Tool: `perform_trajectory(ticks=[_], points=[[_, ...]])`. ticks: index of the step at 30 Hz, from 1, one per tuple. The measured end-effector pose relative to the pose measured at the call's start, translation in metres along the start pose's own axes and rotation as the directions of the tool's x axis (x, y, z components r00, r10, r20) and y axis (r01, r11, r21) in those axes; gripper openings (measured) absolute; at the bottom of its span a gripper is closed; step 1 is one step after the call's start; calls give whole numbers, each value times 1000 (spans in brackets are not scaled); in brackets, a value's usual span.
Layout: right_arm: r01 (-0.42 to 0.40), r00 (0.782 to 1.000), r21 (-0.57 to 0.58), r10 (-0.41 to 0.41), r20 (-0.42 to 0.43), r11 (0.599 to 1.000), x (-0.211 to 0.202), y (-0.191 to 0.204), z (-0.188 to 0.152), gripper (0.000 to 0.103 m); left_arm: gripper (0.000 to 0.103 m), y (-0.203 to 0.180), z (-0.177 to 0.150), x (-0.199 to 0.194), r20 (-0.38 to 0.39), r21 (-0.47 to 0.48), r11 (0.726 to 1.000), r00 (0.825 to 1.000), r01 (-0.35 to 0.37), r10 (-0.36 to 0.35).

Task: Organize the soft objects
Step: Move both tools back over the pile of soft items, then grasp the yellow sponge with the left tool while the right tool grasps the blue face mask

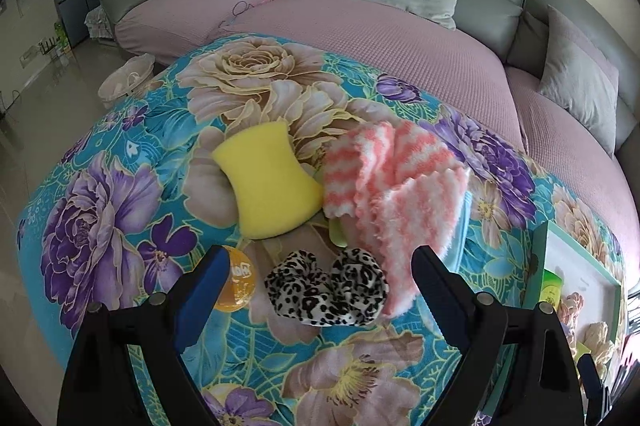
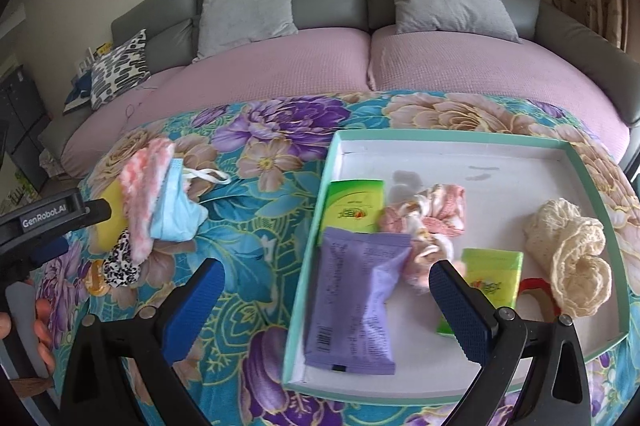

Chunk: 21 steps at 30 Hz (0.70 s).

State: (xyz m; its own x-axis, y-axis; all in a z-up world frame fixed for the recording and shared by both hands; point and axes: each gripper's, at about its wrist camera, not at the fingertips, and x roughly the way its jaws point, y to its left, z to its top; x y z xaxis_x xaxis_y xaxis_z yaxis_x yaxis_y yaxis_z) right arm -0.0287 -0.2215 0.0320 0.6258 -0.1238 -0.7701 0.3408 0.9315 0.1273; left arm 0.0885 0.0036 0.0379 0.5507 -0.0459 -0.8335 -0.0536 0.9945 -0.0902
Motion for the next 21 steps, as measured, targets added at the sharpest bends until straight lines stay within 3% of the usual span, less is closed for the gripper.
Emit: perform_trajectory(ticks=[11,16,21], points=[[-105,995,-52,104,-5,993,10,44,-4,103,93,45,7,5,-5,-83,995,998,-57,57],[-116,993,-67,115,-12,991,18,57,-3,103,93,71,9,11,-23,-141,987,997,-83,80],[-144,989,-73,143,-29,987,28,73,-1,103,93,90,10,19,-52,-190,979,997,-73,64]])
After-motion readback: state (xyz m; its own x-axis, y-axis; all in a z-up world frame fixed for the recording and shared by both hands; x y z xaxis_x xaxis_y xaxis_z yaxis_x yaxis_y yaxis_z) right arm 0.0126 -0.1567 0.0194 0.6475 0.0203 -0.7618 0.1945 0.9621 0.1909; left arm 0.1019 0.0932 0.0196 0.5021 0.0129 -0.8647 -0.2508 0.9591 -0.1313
